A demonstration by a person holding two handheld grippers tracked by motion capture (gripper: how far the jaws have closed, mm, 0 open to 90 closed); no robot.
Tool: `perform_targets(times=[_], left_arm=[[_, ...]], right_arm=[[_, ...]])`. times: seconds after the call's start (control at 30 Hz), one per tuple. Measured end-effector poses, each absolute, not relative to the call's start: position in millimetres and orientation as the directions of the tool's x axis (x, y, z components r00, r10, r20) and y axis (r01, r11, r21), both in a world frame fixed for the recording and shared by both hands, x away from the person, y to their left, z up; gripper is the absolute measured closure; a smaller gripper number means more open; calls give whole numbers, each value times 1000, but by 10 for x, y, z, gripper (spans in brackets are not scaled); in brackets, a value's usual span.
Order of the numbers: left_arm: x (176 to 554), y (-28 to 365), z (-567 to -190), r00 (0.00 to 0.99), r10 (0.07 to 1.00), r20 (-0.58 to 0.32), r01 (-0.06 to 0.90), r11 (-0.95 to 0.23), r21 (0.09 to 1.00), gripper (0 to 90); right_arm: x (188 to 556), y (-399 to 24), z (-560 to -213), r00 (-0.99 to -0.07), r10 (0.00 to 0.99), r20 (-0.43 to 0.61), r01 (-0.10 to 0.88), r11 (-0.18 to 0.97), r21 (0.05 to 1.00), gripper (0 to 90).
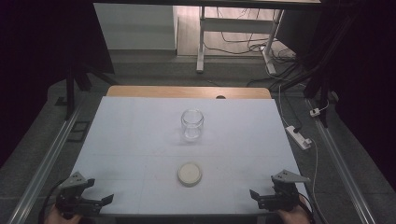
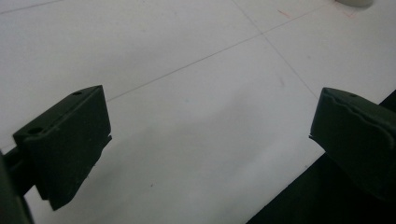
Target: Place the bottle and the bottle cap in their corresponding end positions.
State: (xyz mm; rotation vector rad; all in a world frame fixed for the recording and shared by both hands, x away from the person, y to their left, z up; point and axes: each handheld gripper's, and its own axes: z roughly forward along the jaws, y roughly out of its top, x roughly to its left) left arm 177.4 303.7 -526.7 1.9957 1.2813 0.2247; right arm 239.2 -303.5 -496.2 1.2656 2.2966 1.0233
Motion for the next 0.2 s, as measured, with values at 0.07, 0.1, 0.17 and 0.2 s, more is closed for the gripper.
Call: perform_targets(times=[0.07, 0.1, 0.17, 0.2], left_arm=[[1764, 3048, -5267, 483, 843, -237, 715, -223, 663, 0], [1764, 3050, -5267, 483, 843, -237, 715, -223, 663, 0], [1768, 3049, -5267, 486, 841, -237, 713, -225, 664, 0], [1772, 3045, -5266, 486, 841, -237, 714, -225, 663, 0]], right_arm=[[2381, -3047, -4961, -553, 831, 59, 599, 347, 721, 0], [2380, -3048, -4961, -552, 831, 60, 600, 347, 720, 0], [2381, -3043, -4963, -553, 831, 59, 602, 349, 718, 0], [2382, -3039, -4966, -554, 831, 56, 602, 353, 716, 0]])
